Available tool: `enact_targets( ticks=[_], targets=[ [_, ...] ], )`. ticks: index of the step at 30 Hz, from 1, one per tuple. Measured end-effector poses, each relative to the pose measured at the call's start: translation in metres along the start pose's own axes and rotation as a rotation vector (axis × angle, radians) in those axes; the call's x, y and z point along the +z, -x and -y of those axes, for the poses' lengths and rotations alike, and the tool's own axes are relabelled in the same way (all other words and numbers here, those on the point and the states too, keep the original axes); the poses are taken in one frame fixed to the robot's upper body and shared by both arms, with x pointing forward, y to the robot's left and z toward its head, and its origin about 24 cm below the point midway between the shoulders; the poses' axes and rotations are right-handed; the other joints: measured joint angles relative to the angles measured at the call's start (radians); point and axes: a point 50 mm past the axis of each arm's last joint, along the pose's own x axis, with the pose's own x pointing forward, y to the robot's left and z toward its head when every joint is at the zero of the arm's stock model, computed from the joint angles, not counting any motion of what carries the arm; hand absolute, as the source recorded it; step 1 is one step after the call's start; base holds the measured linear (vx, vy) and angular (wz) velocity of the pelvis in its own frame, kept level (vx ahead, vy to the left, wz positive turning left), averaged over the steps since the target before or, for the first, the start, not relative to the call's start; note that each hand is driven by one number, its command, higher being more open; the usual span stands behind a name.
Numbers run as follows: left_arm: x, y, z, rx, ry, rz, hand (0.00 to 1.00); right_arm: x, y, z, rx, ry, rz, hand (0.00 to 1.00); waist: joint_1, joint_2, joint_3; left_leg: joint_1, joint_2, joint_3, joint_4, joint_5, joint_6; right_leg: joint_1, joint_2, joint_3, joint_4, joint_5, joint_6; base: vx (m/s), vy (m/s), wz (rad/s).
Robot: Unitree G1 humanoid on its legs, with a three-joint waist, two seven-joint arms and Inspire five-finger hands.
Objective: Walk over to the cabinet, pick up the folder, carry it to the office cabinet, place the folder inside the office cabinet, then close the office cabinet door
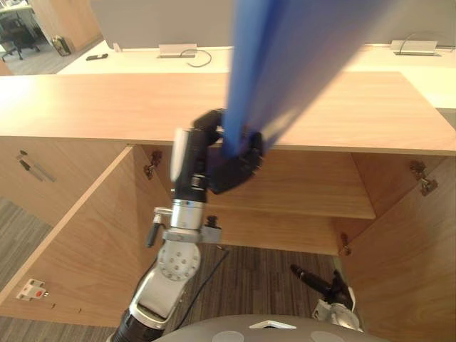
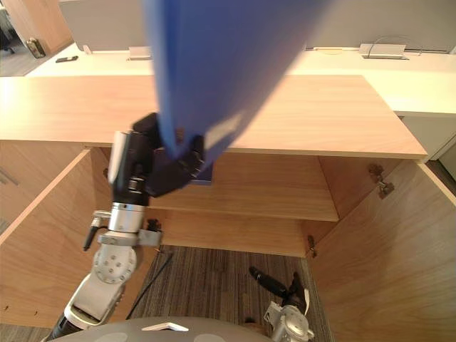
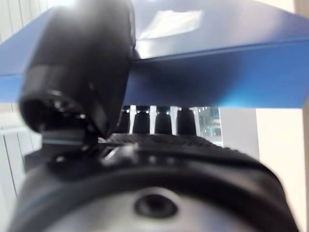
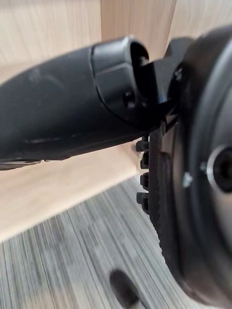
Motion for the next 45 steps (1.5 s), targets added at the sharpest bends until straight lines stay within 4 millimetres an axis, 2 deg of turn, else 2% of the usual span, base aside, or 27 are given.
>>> enact_targets(
  ticks=[3, 7, 11, 15, 16, 19, 20, 21, 24, 26, 30, 34, 37, 40, 45],
  targets=[
    [-0.004, 0.001, -0.016, 0.115, 0.075, -0.045, 0.00, 0.016, 0.005, -0.001, -0.004, -0.062, 0.081, 1.00, 0.001, -0.016, 0.000, -0.002, 0.002, -0.001, -0.002, 0.002, -0.005, -0.012, 0.004, 0.010, 0.009, -0.013, 0.008, -0.09, -0.075, -0.04],
    [-0.011, 0.009, -0.018, 0.152, 0.250, -0.131, 0.00, 0.031, 0.011, -0.006, -0.002, -0.195, 0.137, 1.00, 0.002, -0.025, -0.002, -0.002, 0.006, 0.002, 0.001, 0.011, -0.002, -0.015, 0.015, 0.015, 0.008, -0.012, 0.007, -0.02, -0.048, -0.06],
    [-0.014, 0.008, -0.015, 0.126, 0.481, -0.175, 0.00, 0.072, 0.022, -0.017, 0.082, -0.336, 0.299, 1.00, -0.004, -0.038, 0.004, -0.009, 0.007, 0.020, 0.010, 0.007, 0.000, -0.020, 0.018, 0.034, 0.005, -0.004, 0.005, 0.01, -0.022, -0.13],
    [-0.018, 0.007, -0.022, 0.123, 0.606, -0.188, 0.00, 0.108, 0.037, -0.018, 0.186, -0.510, 0.461, 1.00, -0.007, -0.038, 0.004, 0.002, 0.007, 0.036, 0.010, -0.002, 0.002, -0.017, 0.018, 0.053, 0.005, 0.001, 0.006, 0.00, 0.002, -0.15],
    [-0.023, 0.007, -0.028, 0.120, 0.661, -0.201, 0.00, 0.122, 0.043, -0.017, 0.254, -0.589, 0.525, 1.00, -0.013, -0.039, 0.004, 0.003, 0.007, 0.040, 0.010, -0.004, 0.004, -0.018, 0.018, 0.057, 0.004, 0.004, 0.005, -0.02, -0.005, -0.08],
    [-0.038, 0.009, -0.039, 0.133, 0.713, -0.244, 0.00, 0.148, 0.052, -0.019, 0.373, -0.673, 0.630, 1.00, -0.018, -0.039, 0.004, 0.004, 0.007, 0.051, 0.018, -0.012, 0.004, -0.021, 0.018, 0.070, 0.004, 0.008, 0.006, -0.04, -0.008, -0.15],
    [-0.050, 0.011, -0.045, 0.137, 0.739, -0.287, 0.00, 0.169, 0.059, -0.022, 0.459, -0.692, 0.720, 1.00, -0.021, -0.039, 0.004, 0.002, 0.006, 0.059, 0.032, -0.020, 0.005, -0.021, 0.017, 0.078, 0.004, 0.009, 0.007, -0.06, -0.010, -0.16],
    [-0.054, 0.011, -0.047, 0.136, 0.753, -0.307, 0.00, 0.178, 0.062, -0.025, 0.504, -0.696, 0.760, 1.00, -0.021, -0.039, 0.004, 0.002, 0.006, 0.062, 0.036, -0.023, 0.005, -0.021, 0.017, 0.080, 0.004, 0.009, 0.008, -0.06, -0.012, -0.16],
    [-0.073, 0.011, -0.046, 0.102, 0.796, -0.383, 0.00, 0.223, 0.088, -0.035, 0.727, -0.683, 0.999, 1.00, -0.024, -0.040, 0.004, -0.009, 0.006, 0.065, 0.059, -0.030, 0.006, -0.025, 0.016, 0.087, 0.004, 0.011, 0.008, -0.06, -0.022, -0.05],
    [-0.077, 0.009, -0.041, 0.058, 0.818, -0.398, 0.00, 0.242, 0.102, -0.040, 0.818, -0.666, 1.115, 1.00, -0.024, -0.039, 0.004, -0.018, 0.007, 0.064, 0.065, -0.031, 0.007, -0.032, 0.016, 0.088, 0.004, 0.013, 0.008, -0.05, -0.040, 0.00],
    [-0.076, -0.006, -0.027, -0.090, 0.833, -0.380, 0.00, 0.264, 0.114, -0.053, 0.942, -0.619, 1.209, 1.00, -0.023, -0.039, 0.004, -0.019, 0.008, 0.059, 0.070, -0.031, 0.007, -0.028, 0.016, 0.084, 0.007, 0.015, 0.006, -0.04, -0.037, 0.03],
    [-0.076, -0.025, -0.024, -0.206, 0.796, -0.351, 0.00, 0.290, 0.108, -0.070, 1.029, -0.461, 1.214, 1.00, -0.027, -0.039, 0.004, -0.020, 0.006, 0.059, 0.079, -0.035, 0.013, -0.025, 0.013, 0.086, 0.007, 0.021, 0.006, -0.06, -0.017, -0.01],
    [-0.082, -0.033, -0.023, -0.289, 0.759, -0.365, 0.00, 0.314, 0.104, -0.092, 1.116, -0.290, 1.192, 1.00, -0.027, -0.039, 0.004, -0.031, 0.005, 0.050, 0.088, -0.034, 0.014, -0.028, 0.008, 0.086, 0.002, 0.021, 0.006, -0.06, -0.024, 0.06],
    [-0.094, -0.028, -0.024, -0.337, 0.724, -0.428, 0.00, 0.332, 0.100, -0.114, 1.171, -0.152, 1.147, 1.00, -0.023, -0.040, 0.004, -0.050, 0.006, 0.035, 0.100, -0.033, 0.015, -0.031, 0.008, 0.074, -0.009, 0.025, 0.006, -0.04, -0.056, 0.13],
    [-0.106, -0.021, -0.030, -0.338, 0.697, -0.498, 0.00, 0.340, 0.085, -0.123, 1.138, -0.096, 1.077, 1.00, -0.021, -0.044, 0.006, -0.053, 0.006, 0.015, 0.098, -0.033, 0.016, -0.027, 0.009, 0.067, -0.012, 0.031, -0.002, 0.00, -0.030, 0.07]
  ],
)
